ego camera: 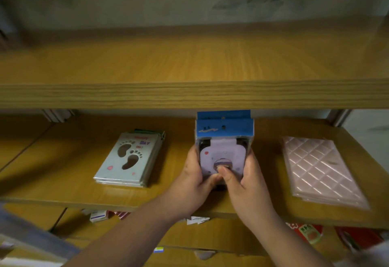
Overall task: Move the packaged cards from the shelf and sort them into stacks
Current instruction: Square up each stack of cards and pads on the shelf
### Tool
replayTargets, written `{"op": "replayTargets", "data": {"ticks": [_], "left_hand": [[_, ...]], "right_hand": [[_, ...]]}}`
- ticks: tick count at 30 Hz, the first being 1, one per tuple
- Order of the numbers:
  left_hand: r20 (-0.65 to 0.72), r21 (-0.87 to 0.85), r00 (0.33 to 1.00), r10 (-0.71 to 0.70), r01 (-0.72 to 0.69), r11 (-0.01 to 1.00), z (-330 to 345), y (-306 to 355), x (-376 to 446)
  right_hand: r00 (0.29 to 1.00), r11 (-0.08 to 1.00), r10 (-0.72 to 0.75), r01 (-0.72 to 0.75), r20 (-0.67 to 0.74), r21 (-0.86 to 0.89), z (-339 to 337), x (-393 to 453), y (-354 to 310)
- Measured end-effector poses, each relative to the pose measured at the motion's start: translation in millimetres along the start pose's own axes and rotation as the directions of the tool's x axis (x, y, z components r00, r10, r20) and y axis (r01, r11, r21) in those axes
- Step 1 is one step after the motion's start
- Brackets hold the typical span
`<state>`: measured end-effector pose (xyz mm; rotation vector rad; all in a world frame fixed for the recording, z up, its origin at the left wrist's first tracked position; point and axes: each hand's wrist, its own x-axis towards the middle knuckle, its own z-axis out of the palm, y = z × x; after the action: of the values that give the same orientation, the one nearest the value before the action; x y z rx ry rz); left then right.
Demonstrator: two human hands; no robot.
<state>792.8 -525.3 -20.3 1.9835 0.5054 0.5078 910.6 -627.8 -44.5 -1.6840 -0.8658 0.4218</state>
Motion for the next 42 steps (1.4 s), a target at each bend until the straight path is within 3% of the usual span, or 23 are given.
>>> {"op": "replayTargets", "data": {"ticks": [4, 8, 10, 13, 16, 18, 21, 24, 25, 27, 31, 33, 35, 38, 40, 42], "left_hand": [[-0.022, -0.025, 0.994, -0.104, 0.104, 0.994, -15.5, 5.1, 14.0], [0.015, 0.117, 0.95, -0.311, 0.307, 0.945, -38.6, 5.0, 29.4], [0.028, 0.225, 0.944, -0.33, 0.316, 0.922, -45.4, 1.1, 34.1], [0.035, 0.322, 0.966, -0.256, 0.232, 0.918, -47.1, -0.7, 41.4], [-0.004, 0.421, 0.99, -0.139, 0.128, 0.898, -39.1, 6.3, 43.4], [-0.036, 0.517, 0.996, -0.077, 0.084, 0.852, -35.1, 10.0, 44.1], [-0.148, 0.686, 0.988, -0.036, 0.129, 0.716, -34.8, 20.5, 46.1], [-0.14, 0.746, 0.967, 0.212, -0.038, 0.665, -10.3, 45.0, 44.2], [-0.11, 0.731, 0.963, 0.248, -0.091, 0.677, 5.0, 54.1, 42.8], [-0.051, 0.637, 0.981, 0.189, -0.114, 0.762, 41.2, 69.1, 41.7], [0.17, 0.448, 0.985, -0.019, -0.06, 0.892, 116.1, 77.3, 50.3], [0.227, 0.323, 0.967, -0.117, 0.038, 0.945, 144.4, 83.4, 53.3], [0.205, 0.039, 0.952, -0.229, 0.225, 0.973, 164.7, 91.9, 54.3], [0.114, -0.284, 0.931, -0.347, 0.366, 0.886, 176.1, 99.3, 59.9], [0.078, -0.448, 0.844, -0.531, 0.506, 0.737, 174.3, 97.5, 74.2], [0.128, -0.525, 0.766, -0.63, 0.591, 0.612, 169.6, 101.0, 85.6]], "right_hand": [[0.995, 0.994, 0.099, -0.1, -0.026, -0.044, -3.2, 17.0, -21.5], [0.946, 0.951, 0.306, -0.308, 0.107, 0.005, 0.5, 36.2, -44.8], [0.94, 0.941, 0.334, -0.329, 0.069, -0.074, 10.9, 44.9, -45.8], [0.92, 0.88, 0.392, -0.372, 0.01, -0.296, 19.8, 57.6, -43.9], [0.913, 0.725, 0.392, -0.383, -0.114, -0.572, 14.6, 62.5, -42.1], [0.932, 0.711, 0.344, -0.336, -0.111, -0.618, 5.8, 57.8, -44.0], [0.955, 0.758, 0.275, -0.285, -0.109, -0.587, -25.6, 42.7, -47.7], [0.966, 0.794, 0.185, -0.256, -0.182, -0.552, -78.5, 20.7, -45.2], [0.962, 0.781, 0.13, -0.248, -0.24, -0.573, -98.4, 14.1, -42.8], [0.929, 0.751, 0.075, -0.292, -0.363, -0.593, -139.0, 3.8, -34.1], [0.866, 0.561, 0.382, -0.495, -0.324, -0.663, -195.3, -1.2, -7.9], [0.854, 0.598, 0.467, -0.496, -0.23, -0.63, -202.4, -1.0, 3.6], [0.877, 0.693, 0.45, -0.462, -0.169, -0.553, -202.6, -1.3, 12.4], [0.914, 0.798, 0.383, -0.4, -0.134, -0.451, -205.5, -1.6, 21.7], [0.912, 0.865, 0.394, -0.409, -0.108, -0.292, -211.2, -3.8, 24.6], [0.908, 0.897, 0.413, -0.418, -0.067, -0.143, -218.2, -6.7, 26.7]]}}
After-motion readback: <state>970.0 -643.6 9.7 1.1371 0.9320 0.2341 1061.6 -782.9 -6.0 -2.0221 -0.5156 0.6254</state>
